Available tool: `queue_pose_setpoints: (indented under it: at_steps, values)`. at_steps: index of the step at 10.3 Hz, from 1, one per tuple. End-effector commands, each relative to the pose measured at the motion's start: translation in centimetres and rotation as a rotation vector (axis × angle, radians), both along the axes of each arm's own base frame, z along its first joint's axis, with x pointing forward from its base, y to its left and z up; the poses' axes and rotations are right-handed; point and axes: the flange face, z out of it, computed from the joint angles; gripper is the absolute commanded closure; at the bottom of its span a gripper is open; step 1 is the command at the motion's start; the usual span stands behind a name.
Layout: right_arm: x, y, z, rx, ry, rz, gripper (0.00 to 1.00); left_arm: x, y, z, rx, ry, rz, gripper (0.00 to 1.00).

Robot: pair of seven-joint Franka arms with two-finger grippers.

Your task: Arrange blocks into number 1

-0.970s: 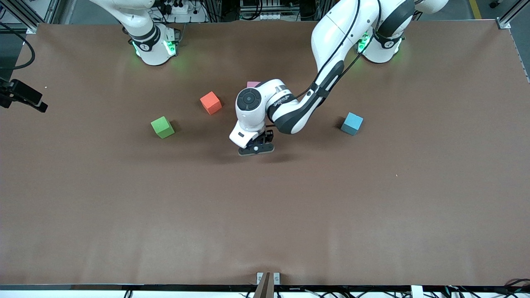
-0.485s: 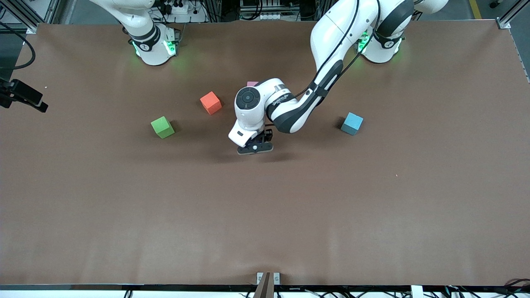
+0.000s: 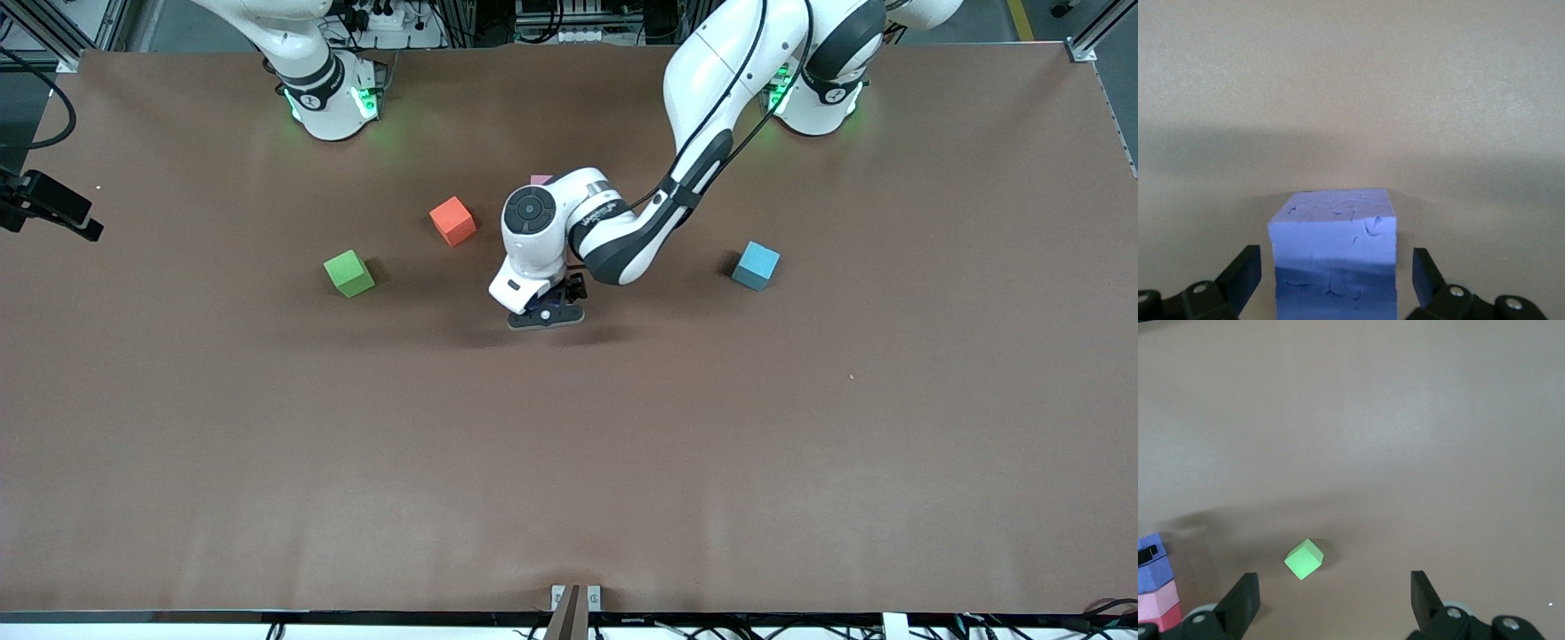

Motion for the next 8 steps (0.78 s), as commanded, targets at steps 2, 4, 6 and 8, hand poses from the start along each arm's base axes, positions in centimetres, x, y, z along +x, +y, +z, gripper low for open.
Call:
queue_pose_setpoints:
  at_steps: [2, 4, 6, 8]
  values:
    - [-0.4, 0.0, 0.3, 0.009, -0.002, 0.006, 0.0, 0.0, 0.0, 2.8, 0.038, -0.019, 0.0, 0.0]
    - [-0.4, 0.0, 0.3, 0.009, -0.002, 0.008, 0.0, -0.2, 0.3, 5.1, 0.057, -0.009, 0.004, 0.0]
    - [-0.4, 0.3, 0.2, 0.009, 0.001, 0.012, 0.0, 1.6, 2.2, 7.3, 0.085, -0.004, 0.035, 0.0]
    - [-0.4, 0.1, 0.1, 0.009, 0.002, 0.029, 0.0, 5.7, 6.9, 11.0, 0.106, 0.0, 0.082, 0.0]
